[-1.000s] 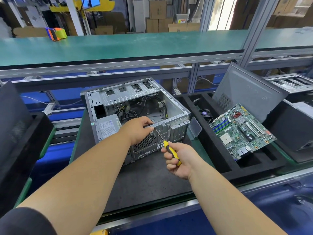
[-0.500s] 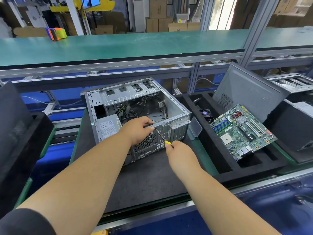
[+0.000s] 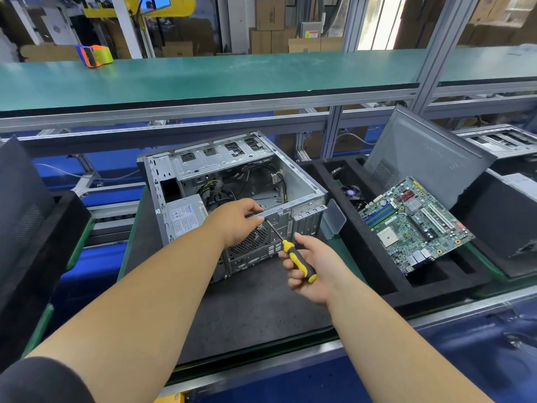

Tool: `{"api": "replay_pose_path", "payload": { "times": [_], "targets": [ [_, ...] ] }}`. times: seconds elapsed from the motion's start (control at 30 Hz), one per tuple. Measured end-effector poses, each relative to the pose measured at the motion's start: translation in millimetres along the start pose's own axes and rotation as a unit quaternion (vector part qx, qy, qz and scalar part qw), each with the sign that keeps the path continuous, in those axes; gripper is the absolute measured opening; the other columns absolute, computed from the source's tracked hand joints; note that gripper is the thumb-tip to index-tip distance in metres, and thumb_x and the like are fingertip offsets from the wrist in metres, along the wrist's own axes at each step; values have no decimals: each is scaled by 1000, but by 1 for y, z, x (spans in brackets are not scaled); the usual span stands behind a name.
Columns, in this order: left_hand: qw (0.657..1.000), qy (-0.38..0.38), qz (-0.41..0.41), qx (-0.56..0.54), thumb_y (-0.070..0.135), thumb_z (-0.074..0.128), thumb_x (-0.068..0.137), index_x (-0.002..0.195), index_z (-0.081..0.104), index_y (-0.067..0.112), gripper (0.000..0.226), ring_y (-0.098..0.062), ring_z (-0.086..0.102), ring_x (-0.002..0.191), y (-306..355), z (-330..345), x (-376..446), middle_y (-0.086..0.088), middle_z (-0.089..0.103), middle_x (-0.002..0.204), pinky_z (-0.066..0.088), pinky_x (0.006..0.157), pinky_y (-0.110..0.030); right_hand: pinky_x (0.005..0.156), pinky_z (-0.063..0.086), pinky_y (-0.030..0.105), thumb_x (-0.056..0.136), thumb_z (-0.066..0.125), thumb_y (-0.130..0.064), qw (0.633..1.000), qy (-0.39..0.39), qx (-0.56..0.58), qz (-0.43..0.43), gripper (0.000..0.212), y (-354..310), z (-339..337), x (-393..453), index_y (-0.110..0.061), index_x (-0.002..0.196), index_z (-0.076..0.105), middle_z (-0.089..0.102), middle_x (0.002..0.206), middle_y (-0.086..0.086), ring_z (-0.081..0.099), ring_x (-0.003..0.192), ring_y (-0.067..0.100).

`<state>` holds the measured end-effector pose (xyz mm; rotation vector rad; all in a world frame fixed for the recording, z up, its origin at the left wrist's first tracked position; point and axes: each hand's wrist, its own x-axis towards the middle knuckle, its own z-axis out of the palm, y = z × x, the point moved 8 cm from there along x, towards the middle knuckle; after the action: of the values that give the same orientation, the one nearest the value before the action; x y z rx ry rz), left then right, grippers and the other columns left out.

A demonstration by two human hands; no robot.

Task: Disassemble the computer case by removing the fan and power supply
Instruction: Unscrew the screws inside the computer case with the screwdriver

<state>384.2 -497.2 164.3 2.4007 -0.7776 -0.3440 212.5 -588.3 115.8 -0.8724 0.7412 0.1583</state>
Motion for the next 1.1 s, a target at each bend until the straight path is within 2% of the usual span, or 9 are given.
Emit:
{"api": "replay_pose_path", "payload": {
  "times": [0.2, 0.4, 0.5, 0.67, 0.77, 0.87, 0.93, 1.03, 1.1],
  "targets": [
    [1000, -3, 0, -4, 41, 58, 93, 111, 63, 36, 19, -11, 62, 104, 0, 0, 0, 14, 68, 112, 48, 96, -37, 34, 22, 18, 104, 42, -31, 997, -43, 56, 31, 37, 10, 11, 0, -5, 83, 57, 44, 51, 1, 26, 33, 7],
    [1000, -1, 0, 2, 43, 58, 93, 110, 63, 38, 19, -11, 61, 107, 0, 0, 0, 15, 68, 114, 47, 97, -37, 41, 21, 22, 104, 39, -37, 969, 117, -209, -58, 39, -8, -1, 3, -11, 81, 57, 45, 47, 0, 25, 35, 12],
    [1000, 4, -1, 1, 42, 59, 92, 110, 63, 38, 18, -10, 61, 106, 0, -1, 0, 16, 68, 114, 47, 95, -33, 58, 40, 34, 103, 40, -39, 862, 179, -437, -183, 37, -30, 3, -9, -8, 96, 57, 62, 74, 8, 52, 64, 24],
    [1000, 6, -4, 4, 42, 59, 92, 111, 63, 37, 20, -10, 61, 105, -1, -1, 0, 16, 68, 114, 47, 94, -33, 52, 29, 33, 105, 34, -41, 646, 282, -655, -271, 31, -40, 18, -27, -13, 113, 45, 66, 99, 5, 63, 89, 29],
    [1000, 5, -4, 6, 42, 59, 92, 111, 63, 37, 20, -10, 61, 106, -1, -1, 0, 16, 68, 115, 47, 93, -32, 43, 20, 28, 105, 32, -42, 571, 299, -709, -286, 29, -39, 26, -30, -15, 114, 39, 66, 99, 2, 66, 87, 25],
    [1000, 5, -1, 10, 43, 58, 92, 111, 62, 37, 20, -10, 61, 106, 0, -1, 0, 17, 67, 115, 47, 93, -32, 43, 20, 27, 104, 34, -44, 537, 315, -725, -293, 28, -39, 25, -29, -17, 113, 38, 64, 96, 1, 59, 75, 24],
    [1000, 7, 0, 11, 43, 58, 92, 112, 63, 37, 21, -10, 61, 107, 0, -1, 0, 16, 67, 115, 46, 92, -31, 45, 22, 29, 102, 42, -44, 595, 303, -680, -301, 26, -40, 17, -27, -19, 106, 41, 61, 87, -2, 50, 68, 21],
    [1000, 9, 1, 14, 43, 58, 92, 111, 62, 37, 20, -10, 60, 107, -1, -1, 0, 16, 67, 116, 45, 89, -28, 50, 29, 27, 94, 59, -36, 862, 196, -404, -235, 23, -34, -3, -11, -16, 87, 53, 61, 73, 1, 46, 54, 15],
    [1000, 9, 3, 15, 43, 58, 92, 111, 62, 38, 20, -10, 61, 106, 0, -1, 0, 16, 67, 115, 46, 90, -30, 48, 30, 23, 96, 56, -33, 981, 91, -147, -85, 27, -12, -5, -2, -11, 81, 60, 58, 62, 5, 37, 43, 12]
  ]
}}
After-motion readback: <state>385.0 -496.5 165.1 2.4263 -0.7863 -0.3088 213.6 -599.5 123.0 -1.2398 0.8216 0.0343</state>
